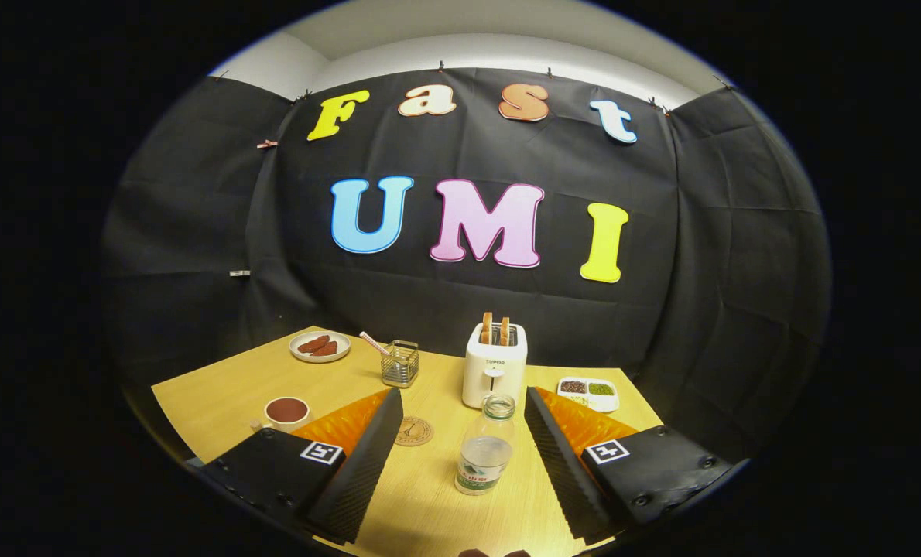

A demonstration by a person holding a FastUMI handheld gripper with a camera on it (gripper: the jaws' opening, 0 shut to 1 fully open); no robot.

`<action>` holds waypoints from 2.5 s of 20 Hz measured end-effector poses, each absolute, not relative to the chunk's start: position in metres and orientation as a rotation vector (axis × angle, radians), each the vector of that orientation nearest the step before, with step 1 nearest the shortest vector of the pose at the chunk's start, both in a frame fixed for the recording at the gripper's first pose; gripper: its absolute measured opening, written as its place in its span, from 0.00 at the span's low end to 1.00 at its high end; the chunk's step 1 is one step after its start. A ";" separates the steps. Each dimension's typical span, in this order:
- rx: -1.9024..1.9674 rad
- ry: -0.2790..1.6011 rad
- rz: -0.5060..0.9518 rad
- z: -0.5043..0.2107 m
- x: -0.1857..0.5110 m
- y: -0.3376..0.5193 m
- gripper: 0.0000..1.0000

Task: Take the bottle from table, then pour the juice into the cup, finally place the bottle on the coaster

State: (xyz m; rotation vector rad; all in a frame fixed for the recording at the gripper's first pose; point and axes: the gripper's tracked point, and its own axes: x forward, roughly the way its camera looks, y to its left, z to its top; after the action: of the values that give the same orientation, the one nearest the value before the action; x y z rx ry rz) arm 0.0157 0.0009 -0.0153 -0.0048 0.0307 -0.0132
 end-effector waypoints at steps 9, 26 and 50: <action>0.023 0.045 -0.039 -0.027 0.032 -0.010 0.97; 0.045 0.102 -0.079 -0.106 0.090 -0.031 0.97; 0.104 0.154 -0.085 -0.167 0.114 -0.029 0.81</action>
State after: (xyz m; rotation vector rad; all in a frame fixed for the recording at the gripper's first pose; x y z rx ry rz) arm 0.1141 -0.0287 -0.1671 0.1044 0.1536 -0.0851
